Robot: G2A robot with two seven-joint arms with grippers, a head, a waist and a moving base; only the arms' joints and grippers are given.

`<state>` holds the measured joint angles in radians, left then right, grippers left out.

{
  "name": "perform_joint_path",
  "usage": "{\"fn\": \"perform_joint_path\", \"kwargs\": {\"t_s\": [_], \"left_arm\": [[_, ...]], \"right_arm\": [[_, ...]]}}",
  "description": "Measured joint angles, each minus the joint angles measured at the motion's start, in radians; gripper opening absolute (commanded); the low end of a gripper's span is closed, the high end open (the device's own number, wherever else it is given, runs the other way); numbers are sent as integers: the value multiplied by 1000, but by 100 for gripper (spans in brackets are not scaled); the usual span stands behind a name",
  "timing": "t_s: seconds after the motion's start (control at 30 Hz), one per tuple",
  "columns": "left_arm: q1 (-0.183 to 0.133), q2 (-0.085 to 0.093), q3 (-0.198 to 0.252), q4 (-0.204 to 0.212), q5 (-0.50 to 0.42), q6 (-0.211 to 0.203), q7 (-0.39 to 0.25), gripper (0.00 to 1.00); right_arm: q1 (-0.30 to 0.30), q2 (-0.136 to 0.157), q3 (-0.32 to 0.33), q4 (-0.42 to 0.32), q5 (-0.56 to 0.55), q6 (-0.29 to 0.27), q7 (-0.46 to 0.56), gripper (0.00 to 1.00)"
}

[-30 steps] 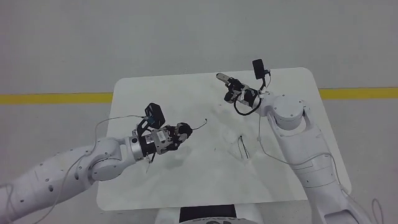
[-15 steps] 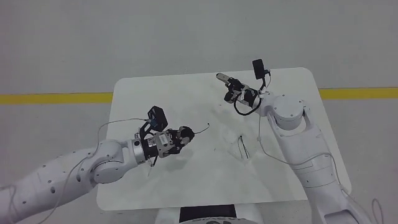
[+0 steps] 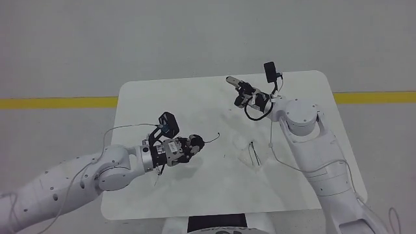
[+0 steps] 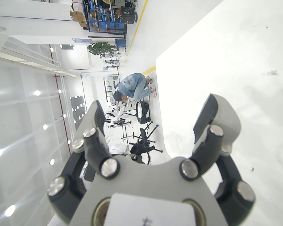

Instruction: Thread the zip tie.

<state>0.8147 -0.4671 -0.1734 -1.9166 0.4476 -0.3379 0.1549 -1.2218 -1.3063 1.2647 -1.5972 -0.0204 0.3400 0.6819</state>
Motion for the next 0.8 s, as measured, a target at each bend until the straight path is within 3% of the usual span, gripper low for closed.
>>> {"fn": "perform_joint_path", "kwargs": {"t_s": [0.13,0.33,0.8], "left_arm": [[2,-11,-5,21,-55,-2,-14,0],[-19,-19,4,48,-92,-2,-31,0],[13,-4,3,59,-44,-2,53,0]], "right_arm": [[0,0,0,0,0,0,0,100],[0,0,0,0,0,0,0,100],[0,0,0,0,0,0,0,100]]}}
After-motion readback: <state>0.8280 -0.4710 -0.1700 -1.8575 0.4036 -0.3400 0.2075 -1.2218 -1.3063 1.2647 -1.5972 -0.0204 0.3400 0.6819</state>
